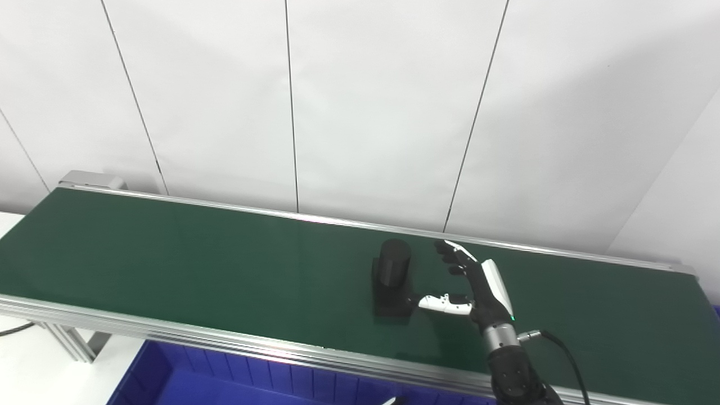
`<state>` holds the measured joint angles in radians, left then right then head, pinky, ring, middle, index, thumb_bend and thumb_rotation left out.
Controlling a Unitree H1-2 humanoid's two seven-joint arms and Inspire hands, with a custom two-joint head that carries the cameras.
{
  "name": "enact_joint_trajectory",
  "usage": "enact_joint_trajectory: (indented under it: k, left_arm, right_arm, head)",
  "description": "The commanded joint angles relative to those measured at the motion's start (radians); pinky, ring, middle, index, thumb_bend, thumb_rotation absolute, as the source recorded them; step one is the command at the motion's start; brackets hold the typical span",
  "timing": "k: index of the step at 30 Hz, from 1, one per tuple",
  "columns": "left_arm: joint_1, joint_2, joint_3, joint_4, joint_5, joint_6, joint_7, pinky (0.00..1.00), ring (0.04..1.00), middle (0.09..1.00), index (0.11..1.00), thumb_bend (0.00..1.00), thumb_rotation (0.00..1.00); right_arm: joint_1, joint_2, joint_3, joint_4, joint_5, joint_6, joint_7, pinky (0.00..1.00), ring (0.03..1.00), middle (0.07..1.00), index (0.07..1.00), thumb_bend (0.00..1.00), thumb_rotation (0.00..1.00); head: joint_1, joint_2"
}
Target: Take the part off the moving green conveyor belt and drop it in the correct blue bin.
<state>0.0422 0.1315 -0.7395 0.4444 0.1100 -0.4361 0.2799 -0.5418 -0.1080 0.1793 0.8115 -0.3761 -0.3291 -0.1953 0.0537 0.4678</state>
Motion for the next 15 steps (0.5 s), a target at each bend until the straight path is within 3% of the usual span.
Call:
enact_joint_trajectory:
  k: [1, 15]
  left_arm:
    - [-0.011, 0.002, -0.003, -0.021, 0.009, -0.034, 0.004, 0.94, 0.946, 0.958, 0.947, 0.95, 0.80]
    - [-0.003, 0.010, -0.011, -0.033, 0.009, -0.034, 0.008, 0.94, 0.947, 0.957, 0.945, 0.95, 0.80]
  right_arm:
    - [-0.064, -0.008, -0.003, -0.006, 0.001, -0.010, -0.010, 0.76, 0.828, 0.835, 0.807, 0.94, 0.33]
    - [-0.097, -0.025, 0.003, 0.062, -0.001, -0.007, -0.011, 0.74, 0.808, 0.827, 0.799, 0.93, 0.32]
  head:
    - [0.000, 0.000]
    - [-0.002, -0.001]
